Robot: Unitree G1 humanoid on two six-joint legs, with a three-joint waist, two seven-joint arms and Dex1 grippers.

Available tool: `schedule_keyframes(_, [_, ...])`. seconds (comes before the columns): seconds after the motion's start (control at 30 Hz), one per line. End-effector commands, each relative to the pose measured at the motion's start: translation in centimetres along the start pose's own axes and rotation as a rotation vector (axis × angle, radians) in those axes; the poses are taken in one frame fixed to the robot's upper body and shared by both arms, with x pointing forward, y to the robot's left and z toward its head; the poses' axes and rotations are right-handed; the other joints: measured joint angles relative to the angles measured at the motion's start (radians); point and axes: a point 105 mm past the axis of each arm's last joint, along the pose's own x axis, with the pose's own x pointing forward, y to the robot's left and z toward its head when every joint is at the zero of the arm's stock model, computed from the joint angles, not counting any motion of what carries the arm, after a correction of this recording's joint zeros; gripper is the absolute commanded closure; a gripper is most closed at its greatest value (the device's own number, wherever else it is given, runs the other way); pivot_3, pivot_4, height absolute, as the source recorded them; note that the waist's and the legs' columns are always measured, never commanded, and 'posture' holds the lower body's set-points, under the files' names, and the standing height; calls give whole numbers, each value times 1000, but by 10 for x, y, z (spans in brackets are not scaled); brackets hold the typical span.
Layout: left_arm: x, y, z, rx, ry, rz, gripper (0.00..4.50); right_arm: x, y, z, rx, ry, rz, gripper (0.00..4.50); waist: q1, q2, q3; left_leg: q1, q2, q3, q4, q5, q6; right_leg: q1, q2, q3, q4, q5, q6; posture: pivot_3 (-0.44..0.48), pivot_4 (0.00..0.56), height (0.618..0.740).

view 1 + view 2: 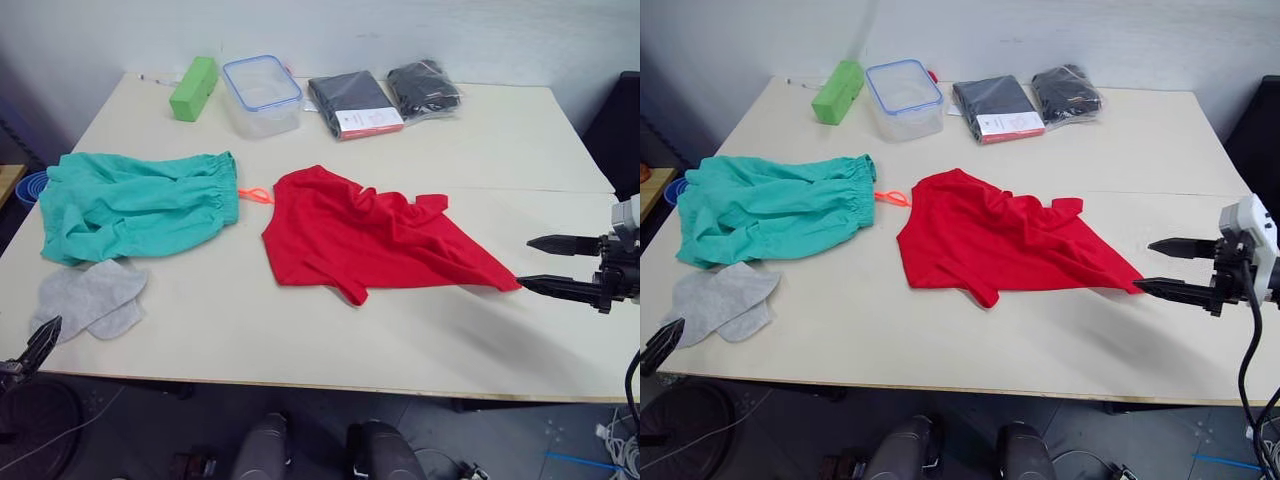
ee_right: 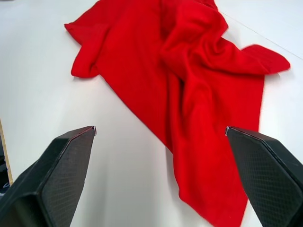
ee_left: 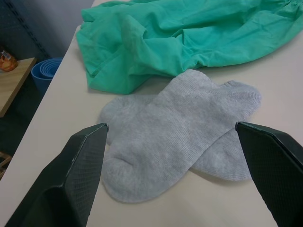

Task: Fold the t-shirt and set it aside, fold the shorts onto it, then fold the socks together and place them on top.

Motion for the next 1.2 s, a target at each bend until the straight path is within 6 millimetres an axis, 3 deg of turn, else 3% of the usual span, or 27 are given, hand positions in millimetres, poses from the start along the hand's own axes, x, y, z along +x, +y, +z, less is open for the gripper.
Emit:
schedule_keyframes(0.03, [0,1,10,46,-29,-5,0,-15,-2,13,-48,-14,-34,28,0,0,0,0,0,0,0,0,0,0,0,0,0,0,0,0,150,740])
schedule_keyframes(0.5, [8,-13,12,45,-8,-111,0,-15,0,8,-63,-3,-46,28,-2,0,0,1,1,4,0,-1,0,-1,0,0,0,0,0,0,150,740])
schedule_keyframes(0.63, [16,-54,20,141,26,-315,0,-16,6,8,-89,17,-42,28,1,0,0,1,1,4,0,-1,0,-1,0,1,0,0,0,0,150,740])
schedule_keyframes(0.77, [33,-95,41,218,-8,-532,0,-7,22,12,-132,20,-13,28,5,1,1,1,1,4,0,-1,0,-1,0,1,0,0,0,0,150,740])
schedule_keyframes(0.9, [62,-139,69,351,-37,-805,0,18,66,21,-193,-19,76,28,9,3,0,1,1,4,0,0,-1,-1,0,1,3,0,0,0,150,740])
schedule_keyframes(1.07, [97,-185,80,501,-74,-1045,0,42,116,36,-212,-96,181,28,2,5,0,2,1,9,0,0,-1,-2,1,2,5,1,1,0,150,740])
schedule_keyframes(1.2, [130,-212,85,672,-117,-1165,0,55,140,45,-228,-155,218,28,6,3,2,1,1,10,1,4,-7,-4,2,1,7,1,2,0,150,740])
